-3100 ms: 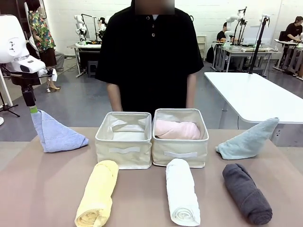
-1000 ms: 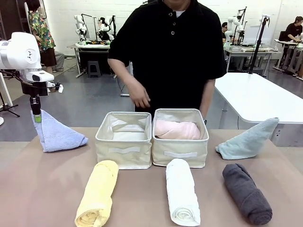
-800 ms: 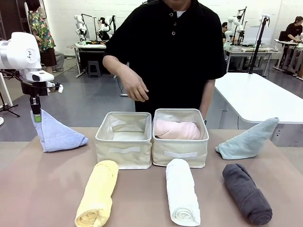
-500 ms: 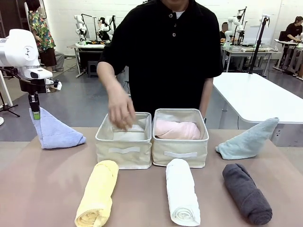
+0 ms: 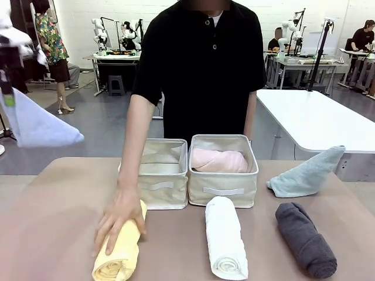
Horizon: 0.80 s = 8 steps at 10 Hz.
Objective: Sort the towels based on their folding style.
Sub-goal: Pick up one triangle-folded towel and place it in the left Fabric basket.
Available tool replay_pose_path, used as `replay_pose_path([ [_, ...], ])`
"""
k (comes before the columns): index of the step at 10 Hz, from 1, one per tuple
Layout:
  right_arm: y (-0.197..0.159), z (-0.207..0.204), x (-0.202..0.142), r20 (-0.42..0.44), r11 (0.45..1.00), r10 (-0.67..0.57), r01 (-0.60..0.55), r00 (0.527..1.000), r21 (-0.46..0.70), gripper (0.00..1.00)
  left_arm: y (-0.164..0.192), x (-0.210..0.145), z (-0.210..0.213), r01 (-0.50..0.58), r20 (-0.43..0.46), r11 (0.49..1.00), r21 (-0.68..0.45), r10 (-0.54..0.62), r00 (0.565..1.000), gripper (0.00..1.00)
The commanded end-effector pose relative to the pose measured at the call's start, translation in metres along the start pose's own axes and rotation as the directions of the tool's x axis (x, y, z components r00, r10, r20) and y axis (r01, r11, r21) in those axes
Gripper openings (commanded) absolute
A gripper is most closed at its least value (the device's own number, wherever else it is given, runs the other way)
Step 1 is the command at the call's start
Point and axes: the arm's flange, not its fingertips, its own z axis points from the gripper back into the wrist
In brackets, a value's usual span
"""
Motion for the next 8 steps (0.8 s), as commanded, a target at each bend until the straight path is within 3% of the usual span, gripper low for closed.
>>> replay_pose_path([
  [1, 0.002, 0.0, 0.002, 0.02, 1.0, -0.006, 0.005, 1.0, 0.025, 1.0, -0.023, -0.019, 0.03, -0.089, -0.023, 0.994, 0.07, 0.091, 0.996, 0.0],
  [3, 0.002, 0.0, 0.002, 0.02, 1.0, -0.006, 0.005, 1.0, 0.025, 1.0, -0.041, -0.04, 0.057, -0.166, 0.014, 0.982, 0.095, 0.166, 0.986, 0.0],
  [5, 0.002, 0.0, 0.002, 0.02, 1.0, -0.006, 0.005, 1.0, 0.025, 1.0, -0.044, -0.063, 0.045, -0.201, 0.091, 0.972, 0.124, 0.19, 0.977, 0.0],
  [6, 0.002, 0.0, 0.002, 0.02, 1.0, -0.006, 0.005, 1.0, 0.025, 1.0, -0.036, -0.047, 0.074, -0.147, 0.026, 0.985, 0.089, 0.145, 0.989, 0.0],
  [8, 0.002, 0.0, 0.002, 0.02, 1.0, -0.006, 0.005, 1.0, 0.025, 1.0, -0.036, -0.047, 0.074, -0.147, 0.026, 0.985, 0.089, 0.145, 0.989, 0.0],
])
